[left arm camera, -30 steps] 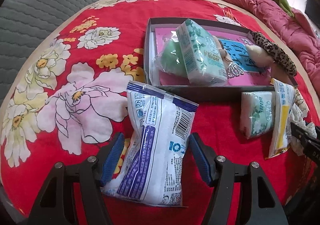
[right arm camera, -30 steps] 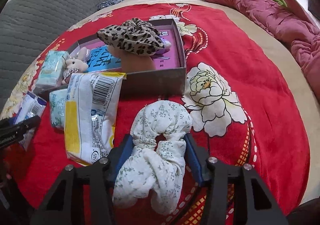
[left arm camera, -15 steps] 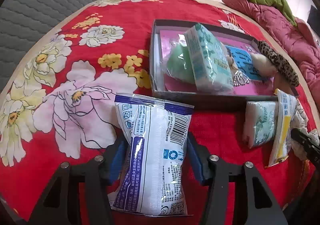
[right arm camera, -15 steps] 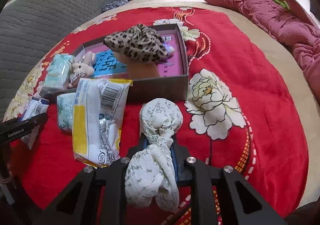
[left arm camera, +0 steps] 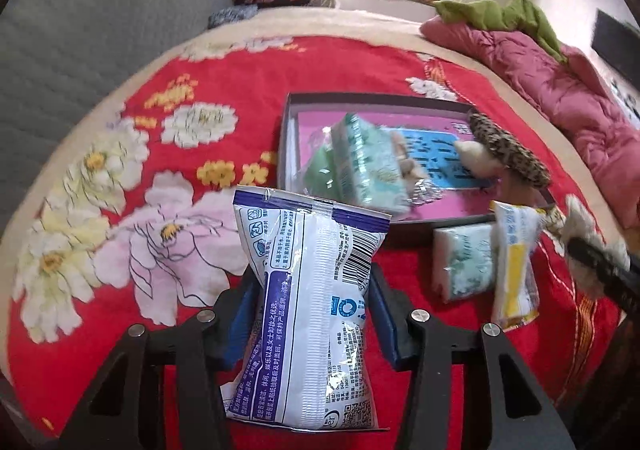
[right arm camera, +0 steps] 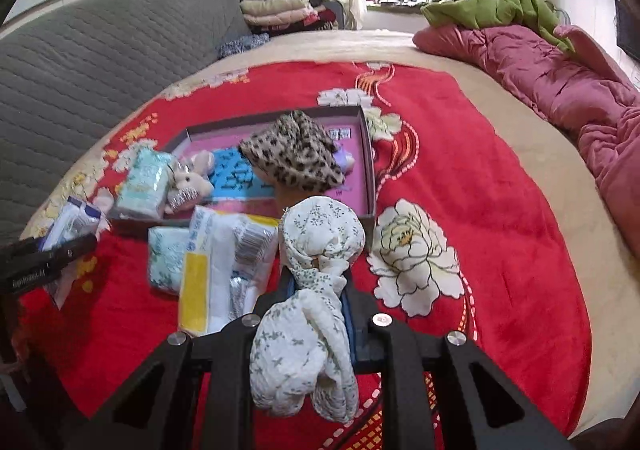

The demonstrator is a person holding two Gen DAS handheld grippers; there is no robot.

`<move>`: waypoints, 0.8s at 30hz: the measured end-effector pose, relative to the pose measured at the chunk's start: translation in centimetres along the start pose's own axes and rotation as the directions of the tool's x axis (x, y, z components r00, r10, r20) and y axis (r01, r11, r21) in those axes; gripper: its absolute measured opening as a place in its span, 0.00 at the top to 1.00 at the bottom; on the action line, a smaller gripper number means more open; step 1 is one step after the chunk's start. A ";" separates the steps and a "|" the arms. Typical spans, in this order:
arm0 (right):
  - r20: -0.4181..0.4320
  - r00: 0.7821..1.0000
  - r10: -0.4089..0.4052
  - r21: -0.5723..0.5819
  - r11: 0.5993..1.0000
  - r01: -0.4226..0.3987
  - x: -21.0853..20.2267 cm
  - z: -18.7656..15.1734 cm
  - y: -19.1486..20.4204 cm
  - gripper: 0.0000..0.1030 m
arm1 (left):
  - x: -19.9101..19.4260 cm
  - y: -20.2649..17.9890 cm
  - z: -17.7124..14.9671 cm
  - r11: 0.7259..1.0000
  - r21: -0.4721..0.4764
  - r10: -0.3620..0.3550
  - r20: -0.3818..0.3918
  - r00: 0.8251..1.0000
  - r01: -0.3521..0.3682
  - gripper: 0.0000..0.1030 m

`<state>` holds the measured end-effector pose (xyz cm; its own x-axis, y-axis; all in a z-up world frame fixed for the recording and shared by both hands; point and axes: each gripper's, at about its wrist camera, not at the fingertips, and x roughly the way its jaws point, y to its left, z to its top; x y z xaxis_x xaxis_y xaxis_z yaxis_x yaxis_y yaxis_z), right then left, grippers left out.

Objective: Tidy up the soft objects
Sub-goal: 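Grasp the white floral scrunchie with the right tool while the left tool grasps the white-blue packet, then carry the scrunchie over the box with the right tool while the left tool carries the packet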

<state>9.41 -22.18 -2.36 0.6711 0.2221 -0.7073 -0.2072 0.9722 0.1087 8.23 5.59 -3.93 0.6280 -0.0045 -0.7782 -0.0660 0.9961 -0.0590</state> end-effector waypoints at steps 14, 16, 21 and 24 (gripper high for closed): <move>0.106 0.992 0.065 -0.054 0.997 -0.060 -2.2 1.5 1.4 0.80 | -3.6 -2.7 -0.5 0.999 0.035 -0.018 0.041 0.999 0.017 0.49; 0.126 0.989 0.075 -0.068 0.995 -0.067 -2.6 1.8 1.7 0.80 | -3.9 -2.9 -0.4 1.000 0.030 -0.011 0.043 0.999 0.010 0.49; 0.163 0.981 0.105 -0.109 0.990 -0.088 -3.3 2.2 2.6 0.80 | -4.5 -3.4 0.1 1.000 0.016 0.007 0.051 0.999 -0.008 0.49; 0.181 0.976 0.120 -0.124 0.987 -0.099 -3.6 2.3 2.9 0.80 | -4.8 -3.8 0.6 1.000 0.007 0.023 0.061 0.998 -0.023 0.49</move>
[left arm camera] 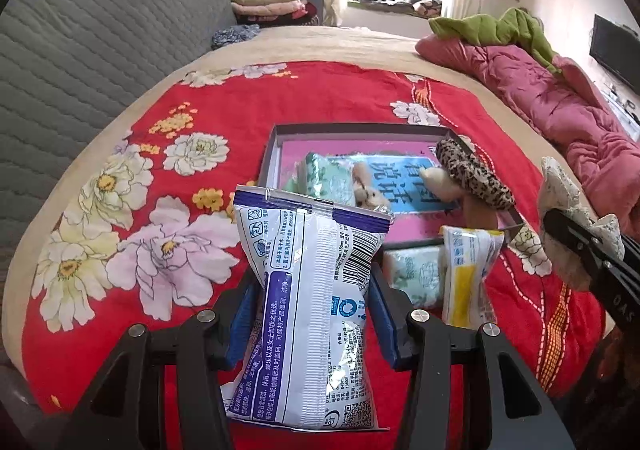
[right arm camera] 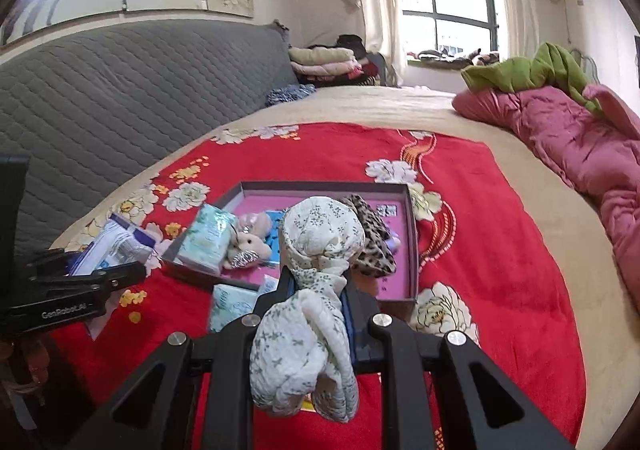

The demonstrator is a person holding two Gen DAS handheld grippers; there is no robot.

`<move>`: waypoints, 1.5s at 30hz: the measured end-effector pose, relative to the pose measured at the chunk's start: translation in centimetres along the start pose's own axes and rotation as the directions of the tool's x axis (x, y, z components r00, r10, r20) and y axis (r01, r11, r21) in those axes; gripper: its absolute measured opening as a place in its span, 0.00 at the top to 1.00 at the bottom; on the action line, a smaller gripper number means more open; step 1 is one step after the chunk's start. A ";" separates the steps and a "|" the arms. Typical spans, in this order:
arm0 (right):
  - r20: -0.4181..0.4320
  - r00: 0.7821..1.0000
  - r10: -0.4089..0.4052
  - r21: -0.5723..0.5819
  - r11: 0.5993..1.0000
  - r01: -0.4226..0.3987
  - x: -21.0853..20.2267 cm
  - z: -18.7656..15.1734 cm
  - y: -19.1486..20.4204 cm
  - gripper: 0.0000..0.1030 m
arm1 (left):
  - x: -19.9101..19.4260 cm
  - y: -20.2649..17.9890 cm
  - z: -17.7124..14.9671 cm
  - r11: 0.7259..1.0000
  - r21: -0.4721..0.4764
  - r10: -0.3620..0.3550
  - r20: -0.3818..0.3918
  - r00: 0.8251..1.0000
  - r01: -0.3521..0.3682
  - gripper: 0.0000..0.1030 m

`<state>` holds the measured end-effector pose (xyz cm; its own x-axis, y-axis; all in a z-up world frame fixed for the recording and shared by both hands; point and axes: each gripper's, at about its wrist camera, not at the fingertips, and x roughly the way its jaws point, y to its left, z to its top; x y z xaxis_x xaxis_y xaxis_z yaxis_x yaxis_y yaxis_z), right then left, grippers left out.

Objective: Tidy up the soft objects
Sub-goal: 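Carry the scrunchie over the box with the right tool while the left tool carries the packet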

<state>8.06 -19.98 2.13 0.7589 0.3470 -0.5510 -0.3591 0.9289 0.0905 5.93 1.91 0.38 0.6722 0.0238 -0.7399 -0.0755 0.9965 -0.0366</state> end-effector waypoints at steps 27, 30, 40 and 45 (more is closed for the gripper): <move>0.063 0.996 0.061 0.003 0.998 -0.061 1.5 2.4 -0.8 0.80 | 1.3 -1.4 3.6 0.998 -0.058 -0.005 0.018 1.000 0.006 0.49; 0.070 0.995 0.070 -0.006 0.998 -0.069 1.8 2.6 -0.7 0.80 | 1.5 -1.9 4.0 0.999 -0.051 -0.007 0.027 1.000 0.008 0.49; 0.076 0.991 0.109 -0.044 0.993 -0.105 3.0 3.2 0.3 0.80 | 2.7 -3.1 5.3 0.999 -0.043 -0.027 0.038 0.999 0.028 0.49; 0.076 0.991 0.112 -0.050 0.993 -0.109 3.8 3.5 0.3 0.80 | 3.6 -3.2 5.6 0.998 -0.047 -0.027 0.033 0.999 0.028 0.49</move>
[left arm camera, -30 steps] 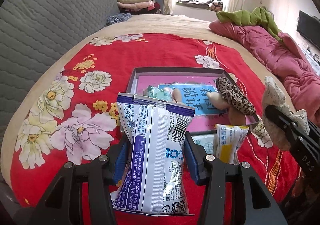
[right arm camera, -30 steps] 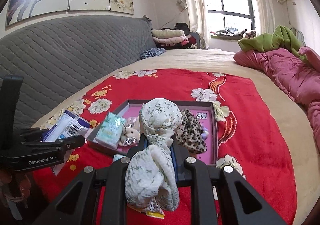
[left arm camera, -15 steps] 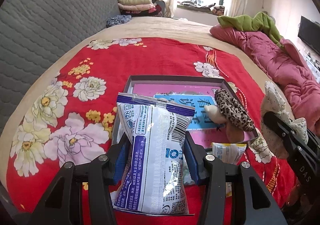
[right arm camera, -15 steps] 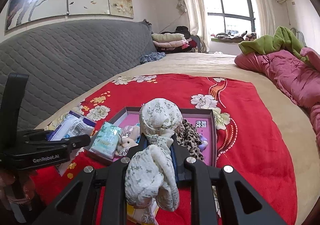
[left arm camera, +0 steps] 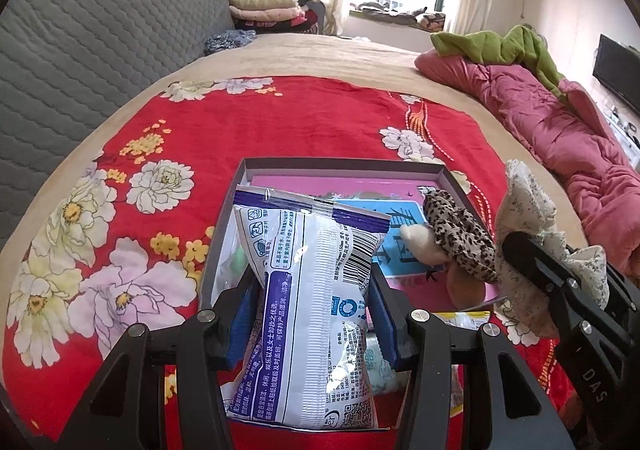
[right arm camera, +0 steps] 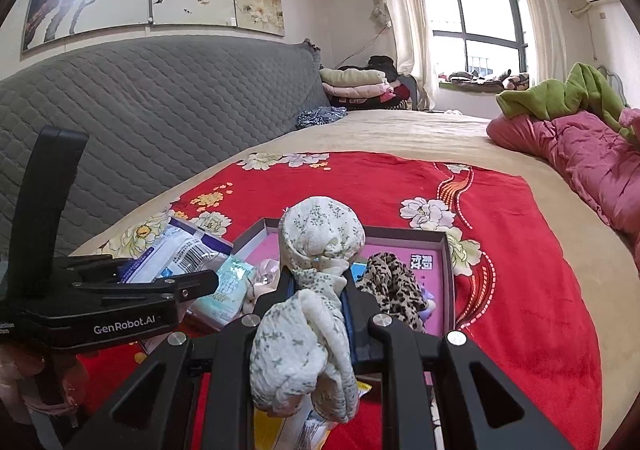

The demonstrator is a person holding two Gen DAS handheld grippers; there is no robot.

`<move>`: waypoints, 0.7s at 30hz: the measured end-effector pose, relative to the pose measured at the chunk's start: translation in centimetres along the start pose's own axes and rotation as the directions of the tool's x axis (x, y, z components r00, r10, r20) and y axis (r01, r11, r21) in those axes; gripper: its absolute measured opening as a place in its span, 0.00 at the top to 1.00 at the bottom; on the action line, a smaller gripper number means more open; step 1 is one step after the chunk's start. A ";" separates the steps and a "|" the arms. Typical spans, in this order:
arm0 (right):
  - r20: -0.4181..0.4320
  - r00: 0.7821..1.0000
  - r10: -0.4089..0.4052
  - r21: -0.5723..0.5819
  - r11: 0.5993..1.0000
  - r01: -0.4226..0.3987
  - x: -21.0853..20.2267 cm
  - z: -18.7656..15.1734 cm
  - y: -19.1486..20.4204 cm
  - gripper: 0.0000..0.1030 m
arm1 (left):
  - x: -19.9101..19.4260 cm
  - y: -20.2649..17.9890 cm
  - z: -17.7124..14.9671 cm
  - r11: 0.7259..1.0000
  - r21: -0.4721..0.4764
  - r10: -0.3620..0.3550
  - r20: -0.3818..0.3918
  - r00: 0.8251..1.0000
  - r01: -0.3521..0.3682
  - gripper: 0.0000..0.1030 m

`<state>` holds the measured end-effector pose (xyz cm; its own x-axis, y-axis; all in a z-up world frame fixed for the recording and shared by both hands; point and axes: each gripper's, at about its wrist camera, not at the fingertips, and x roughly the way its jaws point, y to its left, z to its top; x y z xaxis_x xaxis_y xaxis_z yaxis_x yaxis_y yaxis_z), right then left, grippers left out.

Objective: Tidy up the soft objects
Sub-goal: 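Carry the scrunchie over the box with the right tool while the left tool carries the packet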

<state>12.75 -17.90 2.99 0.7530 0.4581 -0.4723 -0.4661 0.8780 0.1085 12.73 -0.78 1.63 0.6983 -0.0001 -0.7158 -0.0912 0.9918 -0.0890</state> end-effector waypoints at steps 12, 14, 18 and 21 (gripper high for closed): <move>-0.023 0.999 0.030 -0.017 0.999 -0.030 2.7 0.6 -0.4 0.80 | 2.4 -0.1 0.8 1.000 -0.016 -0.008 -0.014 1.000 0.007 0.49; -0.031 0.999 0.030 -0.032 0.999 -0.031 3.3 0.6 -0.3 0.80 | 2.9 -0.3 1.0 1.000 -0.013 -0.012 -0.018 1.000 0.011 0.49; -0.061 0.998 0.006 -0.077 0.997 -0.011 4.9 0.3 -0.2 0.80 | 4.1 -0.7 1.1 1.000 -0.001 -0.009 -0.024 1.000 0.009 0.49; -0.094 0.995 -0.016 -0.078 0.997 0.009 5.9 0.0 -0.7 0.78 | 4.9 -1.1 1.2 1.000 0.015 -0.002 -0.027 1.000 0.003 0.49</move>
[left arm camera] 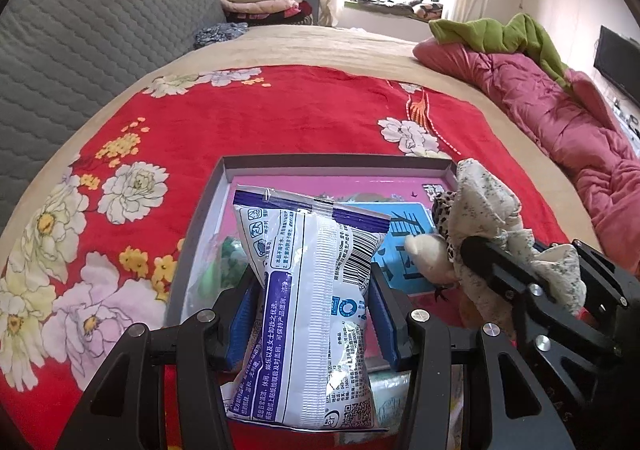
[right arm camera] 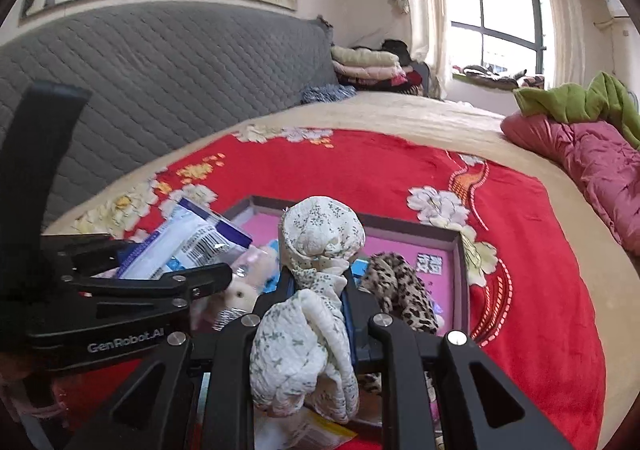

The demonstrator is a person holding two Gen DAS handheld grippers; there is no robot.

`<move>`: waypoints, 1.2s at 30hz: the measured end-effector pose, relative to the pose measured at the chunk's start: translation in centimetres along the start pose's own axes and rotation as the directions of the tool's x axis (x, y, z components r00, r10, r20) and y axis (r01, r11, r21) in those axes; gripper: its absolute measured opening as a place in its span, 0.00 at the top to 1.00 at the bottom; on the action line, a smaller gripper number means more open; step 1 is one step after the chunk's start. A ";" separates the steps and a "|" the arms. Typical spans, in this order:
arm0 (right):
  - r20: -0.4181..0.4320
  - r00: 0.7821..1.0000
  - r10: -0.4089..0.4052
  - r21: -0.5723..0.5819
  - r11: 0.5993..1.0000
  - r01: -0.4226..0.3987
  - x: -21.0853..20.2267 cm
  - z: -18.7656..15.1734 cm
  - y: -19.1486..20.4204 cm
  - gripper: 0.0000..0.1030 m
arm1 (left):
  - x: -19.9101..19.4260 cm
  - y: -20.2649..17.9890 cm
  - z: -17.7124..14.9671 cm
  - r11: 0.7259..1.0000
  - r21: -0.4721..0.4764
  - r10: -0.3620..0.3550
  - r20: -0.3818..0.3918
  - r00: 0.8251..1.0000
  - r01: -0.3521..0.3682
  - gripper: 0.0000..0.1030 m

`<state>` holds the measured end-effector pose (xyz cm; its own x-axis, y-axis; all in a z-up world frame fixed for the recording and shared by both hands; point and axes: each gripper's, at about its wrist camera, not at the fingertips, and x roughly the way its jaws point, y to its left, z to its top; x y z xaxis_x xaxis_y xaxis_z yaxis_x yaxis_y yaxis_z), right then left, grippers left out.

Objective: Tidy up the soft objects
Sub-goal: 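Carry the scrunchie over the box with the right tool while the left tool carries the packet, then open the right tool to drop the scrunchie while the left tool releases the packet into the box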

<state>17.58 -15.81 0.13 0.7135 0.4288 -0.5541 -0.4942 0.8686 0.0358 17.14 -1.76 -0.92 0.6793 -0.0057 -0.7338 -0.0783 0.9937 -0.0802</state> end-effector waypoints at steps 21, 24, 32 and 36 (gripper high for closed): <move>-0.048 0.994 -0.094 0.071 0.993 0.097 0.8 -0.3 -3.1 0.52 | 3.1 -2.5 0.2 0.998 0.047 -0.030 -0.047 0.998 0.032 0.49; -0.034 0.995 -0.091 0.083 0.992 0.094 0.4 -0.1 -3.5 0.50 | 3.4 -2.9 0.3 0.998 0.061 -0.031 -0.054 0.998 0.034 0.49; -0.022 0.998 -0.066 0.181 0.981 0.069 -0.2 0.3 -5.5 0.40 | 4.3 -4.3 0.9 0.994 0.098 -0.040 -0.082 0.996 0.048 0.49; -0.011 0.999 -0.047 0.206 0.977 0.048 -0.5 0.4 -5.9 0.40 | 5.0 -5.2 0.8 0.990 0.129 -0.043 -0.107 0.993 0.056 0.48</move>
<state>20.31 -21.03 0.57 0.7305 0.3847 -0.5642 -0.3464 0.9208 0.1793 21.51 -6.89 -3.65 0.6001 -0.0600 -0.7977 0.0552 0.9979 -0.0335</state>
